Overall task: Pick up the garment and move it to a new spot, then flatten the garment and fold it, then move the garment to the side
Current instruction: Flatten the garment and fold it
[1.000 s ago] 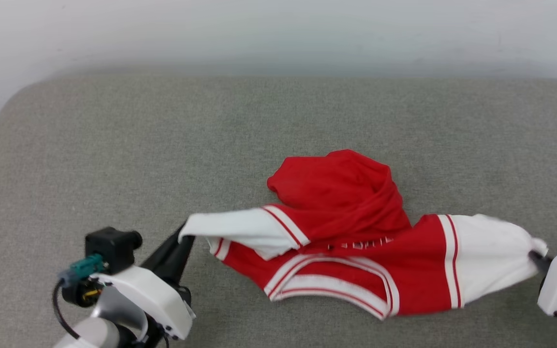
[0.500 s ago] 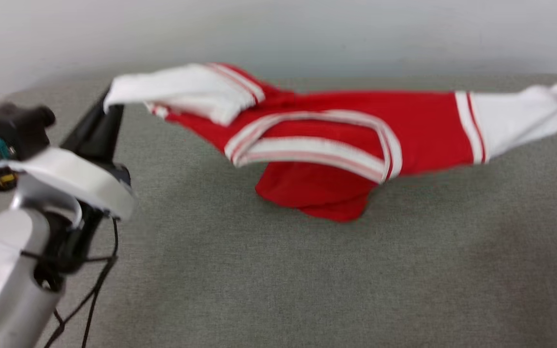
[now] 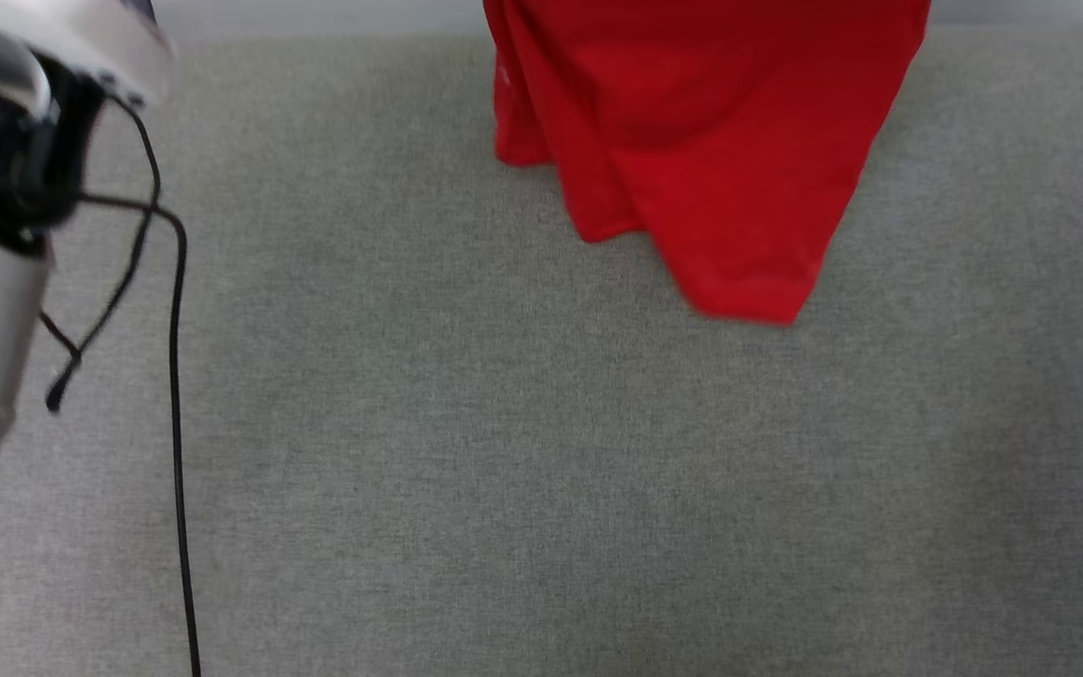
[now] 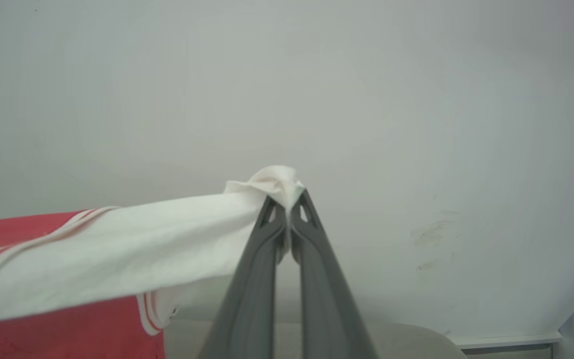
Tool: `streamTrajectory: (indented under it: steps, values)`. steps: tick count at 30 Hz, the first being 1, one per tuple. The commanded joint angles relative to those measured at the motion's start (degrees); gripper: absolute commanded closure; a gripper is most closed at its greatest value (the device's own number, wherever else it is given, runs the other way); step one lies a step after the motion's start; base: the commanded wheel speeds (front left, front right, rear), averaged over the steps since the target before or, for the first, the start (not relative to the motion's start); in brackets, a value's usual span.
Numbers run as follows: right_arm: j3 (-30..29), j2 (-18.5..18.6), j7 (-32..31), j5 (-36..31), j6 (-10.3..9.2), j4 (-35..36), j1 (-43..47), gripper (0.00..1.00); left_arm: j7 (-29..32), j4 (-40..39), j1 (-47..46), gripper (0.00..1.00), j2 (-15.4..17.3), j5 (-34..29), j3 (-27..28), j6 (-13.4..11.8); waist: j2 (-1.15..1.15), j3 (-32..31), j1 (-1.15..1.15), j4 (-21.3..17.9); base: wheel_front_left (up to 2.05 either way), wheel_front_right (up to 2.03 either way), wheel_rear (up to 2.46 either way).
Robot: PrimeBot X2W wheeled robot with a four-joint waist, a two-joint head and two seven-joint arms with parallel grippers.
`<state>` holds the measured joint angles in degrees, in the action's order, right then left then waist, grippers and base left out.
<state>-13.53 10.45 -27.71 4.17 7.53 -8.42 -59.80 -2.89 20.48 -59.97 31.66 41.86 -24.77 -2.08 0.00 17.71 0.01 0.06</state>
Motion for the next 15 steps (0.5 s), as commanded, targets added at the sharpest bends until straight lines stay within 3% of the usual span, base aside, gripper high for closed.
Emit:
streamTrajectory:
  steps: [1, 8, 15]
  values:
    - [0.1, 0.8, 1.9, -1.1, -0.08, -1.5, -4.0, 1.00, -0.5, 2.2, -3.5, 1.00, -0.4, -0.6, 0.2, 0.5, 0.00, 2.9, -0.01, 0.0, 0.00, 0.00, 0.00]
    - [0.4, -0.2, 8.7, -5.6, -0.09, -9.7, -19.1, 1.00, -3.5, 12.0, -17.4, 1.00, -0.7, -2.9, 1.2, 2.3, 0.00, 8.1, -0.01, -0.9, 0.00, 0.00, 0.00]
    - [0.5, -1.5, 13.0, -7.7, -0.09, -17.3, -28.0, 1.00, -6.0, 18.0, -24.7, 1.00, -0.5, -4.5, 0.7, 4.0, 0.00, 11.3, -0.01, -1.8, 0.00, 0.00, 0.00]
